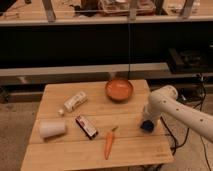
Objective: Wipe the white sponge on the table
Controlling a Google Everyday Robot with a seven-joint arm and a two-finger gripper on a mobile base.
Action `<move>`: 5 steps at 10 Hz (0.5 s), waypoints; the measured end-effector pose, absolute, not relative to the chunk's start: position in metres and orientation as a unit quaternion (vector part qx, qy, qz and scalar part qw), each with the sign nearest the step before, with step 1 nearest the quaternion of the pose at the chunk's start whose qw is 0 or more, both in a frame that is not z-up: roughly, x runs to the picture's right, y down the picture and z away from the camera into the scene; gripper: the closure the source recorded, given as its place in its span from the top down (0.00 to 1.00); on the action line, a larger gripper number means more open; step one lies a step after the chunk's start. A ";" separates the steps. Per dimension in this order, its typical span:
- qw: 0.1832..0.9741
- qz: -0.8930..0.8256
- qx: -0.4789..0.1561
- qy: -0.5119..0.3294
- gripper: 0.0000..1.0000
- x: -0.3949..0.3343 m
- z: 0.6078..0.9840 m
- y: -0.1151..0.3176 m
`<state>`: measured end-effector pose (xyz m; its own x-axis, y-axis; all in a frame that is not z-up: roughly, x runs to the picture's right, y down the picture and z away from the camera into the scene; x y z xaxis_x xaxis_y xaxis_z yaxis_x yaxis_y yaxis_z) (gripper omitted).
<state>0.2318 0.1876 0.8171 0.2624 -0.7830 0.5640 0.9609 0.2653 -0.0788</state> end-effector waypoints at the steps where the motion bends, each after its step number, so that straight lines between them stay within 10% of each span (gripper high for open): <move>1: 0.762 -0.574 -0.205 -0.219 0.00 0.218 0.812 0.193; 5: 0.732 -0.602 -0.194 -0.254 0.00 0.155 0.810 0.210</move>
